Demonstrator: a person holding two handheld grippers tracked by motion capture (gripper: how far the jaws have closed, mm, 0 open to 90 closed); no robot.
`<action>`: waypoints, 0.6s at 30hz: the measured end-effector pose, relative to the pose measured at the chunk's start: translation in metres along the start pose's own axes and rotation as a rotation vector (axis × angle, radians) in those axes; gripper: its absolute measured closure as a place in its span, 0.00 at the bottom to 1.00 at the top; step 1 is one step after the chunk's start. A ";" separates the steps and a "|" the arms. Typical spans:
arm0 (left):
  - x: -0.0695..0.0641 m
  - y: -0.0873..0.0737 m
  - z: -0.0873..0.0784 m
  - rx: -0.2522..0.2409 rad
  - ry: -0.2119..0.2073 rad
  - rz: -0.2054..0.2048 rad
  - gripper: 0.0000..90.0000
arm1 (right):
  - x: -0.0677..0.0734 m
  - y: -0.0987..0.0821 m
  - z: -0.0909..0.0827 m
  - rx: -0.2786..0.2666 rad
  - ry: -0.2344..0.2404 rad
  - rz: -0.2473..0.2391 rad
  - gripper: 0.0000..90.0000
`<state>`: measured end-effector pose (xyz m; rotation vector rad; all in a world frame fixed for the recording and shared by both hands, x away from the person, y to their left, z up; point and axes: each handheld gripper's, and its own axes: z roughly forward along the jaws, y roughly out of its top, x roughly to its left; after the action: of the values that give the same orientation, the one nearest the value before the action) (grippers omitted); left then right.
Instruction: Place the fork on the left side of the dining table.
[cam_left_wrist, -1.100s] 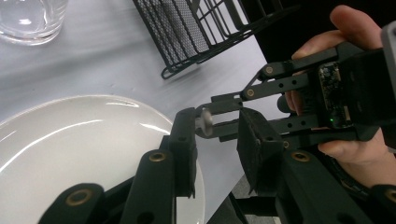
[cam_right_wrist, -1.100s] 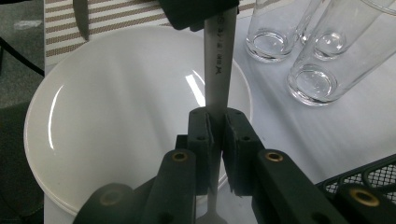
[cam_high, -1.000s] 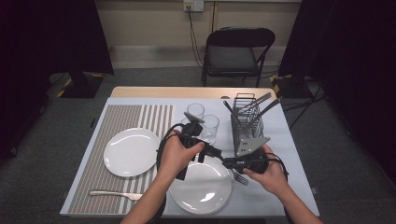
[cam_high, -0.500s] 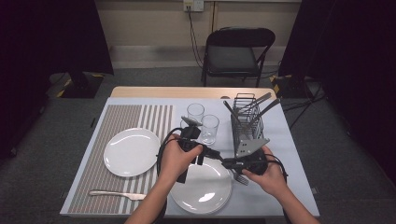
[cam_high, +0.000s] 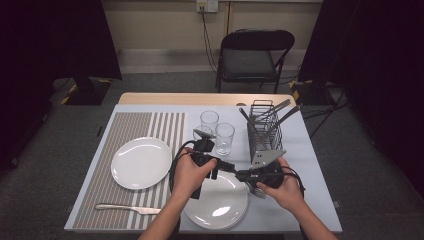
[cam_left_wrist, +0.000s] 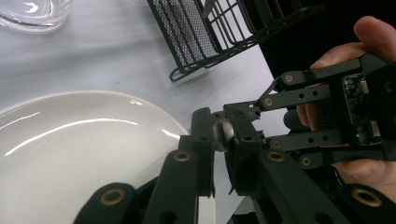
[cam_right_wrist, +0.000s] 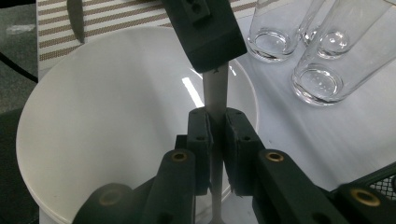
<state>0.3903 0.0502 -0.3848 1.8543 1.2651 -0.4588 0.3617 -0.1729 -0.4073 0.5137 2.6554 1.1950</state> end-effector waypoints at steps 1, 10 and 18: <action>0.000 0.000 0.000 0.000 0.000 -0.006 0.92 | 0.000 0.000 0.000 -0.003 -0.001 -0.002 0.91; 0.001 0.000 0.001 -0.009 0.005 -0.003 0.97 | 0.001 -0.002 0.000 -0.009 0.002 0.012 0.86; 0.000 0.001 0.000 -0.032 0.004 0.032 0.97 | -0.001 -0.007 -0.002 0.009 0.010 0.027 0.82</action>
<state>0.3909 0.0498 -0.3842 1.8472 1.2373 -0.4156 0.3603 -0.1791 -0.4112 0.5478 2.6715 1.1972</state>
